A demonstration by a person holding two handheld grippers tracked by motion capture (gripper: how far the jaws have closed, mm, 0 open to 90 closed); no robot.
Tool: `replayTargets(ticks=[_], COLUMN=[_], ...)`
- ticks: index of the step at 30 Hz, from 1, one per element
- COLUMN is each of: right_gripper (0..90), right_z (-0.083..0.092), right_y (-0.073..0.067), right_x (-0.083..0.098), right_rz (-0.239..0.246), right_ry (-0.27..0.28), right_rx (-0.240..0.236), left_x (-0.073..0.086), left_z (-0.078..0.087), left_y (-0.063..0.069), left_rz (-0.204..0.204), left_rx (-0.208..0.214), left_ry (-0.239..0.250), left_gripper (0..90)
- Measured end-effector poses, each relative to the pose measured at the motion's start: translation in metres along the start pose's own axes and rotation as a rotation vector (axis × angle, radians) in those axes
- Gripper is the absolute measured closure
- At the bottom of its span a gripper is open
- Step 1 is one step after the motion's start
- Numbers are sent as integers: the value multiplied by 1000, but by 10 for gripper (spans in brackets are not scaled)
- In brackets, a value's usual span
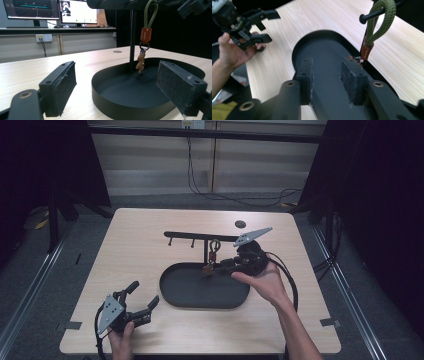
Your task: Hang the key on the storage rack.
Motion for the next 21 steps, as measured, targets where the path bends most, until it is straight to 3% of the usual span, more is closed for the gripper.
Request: replayTargets(ticks=[6, 10, 18, 21], right_gripper=[489, 404, 221, 166], right_z=[-4, -8, -15, -15], right_y=[-10, -9, -6, -2], right_x=[11, 24, 53, 62], right_rz=[0, -11, -84, -91], right_ry=[73, 144, 291, 332], right_rx=[43, 79, 85, 126], left_x=[0, 0, 0, 0], left_z=[0, 0, 0, 0], left_y=[0, 0, 0, 0], left_rz=[-2, -2, 0, 0], left_rx=[0, 0, 0, 2], left_ry=[-2, -2, 0, 0], left_gripper=[156, 157, 156, 156])
Point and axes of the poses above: each handheld gripper's, and its own axes: z roughly backward along the jaws, x roughly out of its underside, y roughly to its right, the point moved 9 cm from there along -z, roughly forward along the jaws, and after that the axes turned 1 degree about -y, right-handed, at the moved point
